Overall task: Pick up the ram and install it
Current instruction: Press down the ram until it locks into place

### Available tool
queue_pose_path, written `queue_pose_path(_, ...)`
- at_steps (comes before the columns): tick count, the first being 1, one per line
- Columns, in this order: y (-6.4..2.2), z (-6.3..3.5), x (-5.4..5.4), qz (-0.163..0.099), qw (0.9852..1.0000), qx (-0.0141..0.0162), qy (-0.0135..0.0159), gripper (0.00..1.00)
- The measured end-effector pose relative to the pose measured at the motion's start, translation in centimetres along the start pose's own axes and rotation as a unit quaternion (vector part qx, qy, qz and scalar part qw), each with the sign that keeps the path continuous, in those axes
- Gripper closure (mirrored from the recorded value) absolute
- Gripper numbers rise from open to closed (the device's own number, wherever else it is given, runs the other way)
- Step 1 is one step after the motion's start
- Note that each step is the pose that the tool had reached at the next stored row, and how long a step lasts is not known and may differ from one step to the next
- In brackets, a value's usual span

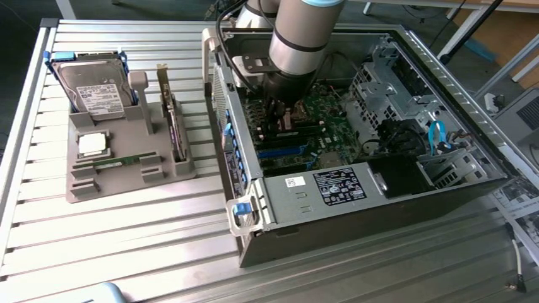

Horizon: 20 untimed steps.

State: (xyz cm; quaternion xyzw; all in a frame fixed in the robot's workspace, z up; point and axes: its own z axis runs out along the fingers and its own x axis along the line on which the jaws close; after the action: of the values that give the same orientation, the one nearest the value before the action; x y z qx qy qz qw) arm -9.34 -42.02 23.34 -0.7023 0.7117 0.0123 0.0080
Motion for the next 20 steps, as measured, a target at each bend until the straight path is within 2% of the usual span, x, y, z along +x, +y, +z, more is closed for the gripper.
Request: queue_pose_path(20, 0.00, 0.14, 0.02, 0.000, 1.0000, 0.0001, -0.0002, 0.89)
